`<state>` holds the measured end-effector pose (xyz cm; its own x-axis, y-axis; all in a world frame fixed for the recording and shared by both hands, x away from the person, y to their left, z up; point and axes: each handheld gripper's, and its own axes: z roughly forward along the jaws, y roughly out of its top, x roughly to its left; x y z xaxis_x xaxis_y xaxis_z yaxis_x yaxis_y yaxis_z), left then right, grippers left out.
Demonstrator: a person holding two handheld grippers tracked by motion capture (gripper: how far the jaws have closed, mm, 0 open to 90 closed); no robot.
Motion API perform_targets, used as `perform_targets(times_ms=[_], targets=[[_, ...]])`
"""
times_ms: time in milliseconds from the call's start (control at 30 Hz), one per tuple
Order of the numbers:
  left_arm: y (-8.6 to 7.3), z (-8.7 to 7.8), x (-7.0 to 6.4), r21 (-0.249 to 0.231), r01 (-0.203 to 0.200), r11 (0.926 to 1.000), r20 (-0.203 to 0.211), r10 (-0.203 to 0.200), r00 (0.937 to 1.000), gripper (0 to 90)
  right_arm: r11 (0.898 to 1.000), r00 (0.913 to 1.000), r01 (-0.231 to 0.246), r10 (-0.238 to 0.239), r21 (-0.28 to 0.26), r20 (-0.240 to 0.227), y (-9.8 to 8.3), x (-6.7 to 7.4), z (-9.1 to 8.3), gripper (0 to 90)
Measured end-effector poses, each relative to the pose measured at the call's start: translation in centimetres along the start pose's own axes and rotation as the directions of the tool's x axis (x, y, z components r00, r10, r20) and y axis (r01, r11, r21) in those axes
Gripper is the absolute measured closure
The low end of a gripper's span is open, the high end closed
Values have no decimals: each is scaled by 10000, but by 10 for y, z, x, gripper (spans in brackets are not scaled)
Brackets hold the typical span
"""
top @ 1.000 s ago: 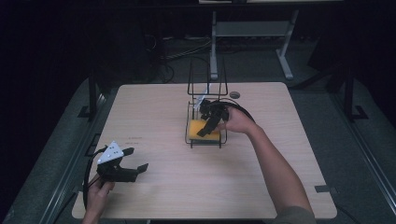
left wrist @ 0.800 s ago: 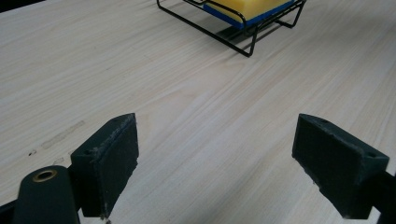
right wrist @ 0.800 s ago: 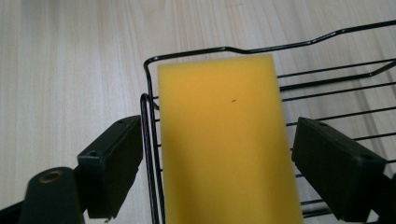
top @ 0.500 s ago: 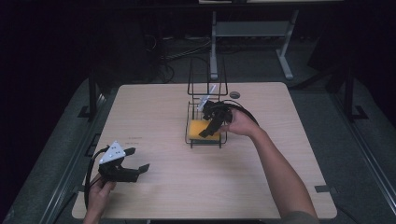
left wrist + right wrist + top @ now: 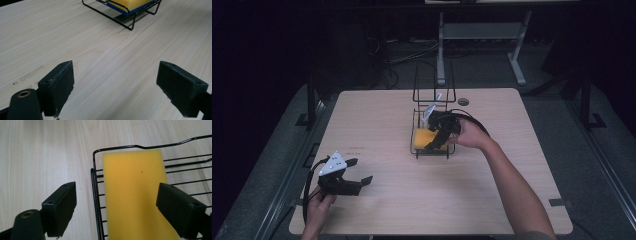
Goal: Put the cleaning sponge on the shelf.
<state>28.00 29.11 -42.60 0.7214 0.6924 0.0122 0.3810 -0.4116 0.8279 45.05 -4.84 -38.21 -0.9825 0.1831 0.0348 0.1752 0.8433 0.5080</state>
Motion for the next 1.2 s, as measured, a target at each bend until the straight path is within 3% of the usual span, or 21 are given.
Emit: perform_targets(times_ms=[167,300,733,1200], targets=[[0,0,0,-31,10,10000,17,-10,10000,141,9997,9997,-174,171,-179,-179,-3,3,0,162],[1,0,-1,-50,-40,10000,12,40,10000,141,9998,9997,-178,179,57,-160,-7,8,4,162],[1,2,-1,7,-57,10000,80,57,10000,141,9999,9995,105,-106,-47,-302,-11,21,4,162],[2,1,-2,-68,-82,9999,54,82,10000,141,9989,9990,450,-449,-140,51,-16,41,2,164]])
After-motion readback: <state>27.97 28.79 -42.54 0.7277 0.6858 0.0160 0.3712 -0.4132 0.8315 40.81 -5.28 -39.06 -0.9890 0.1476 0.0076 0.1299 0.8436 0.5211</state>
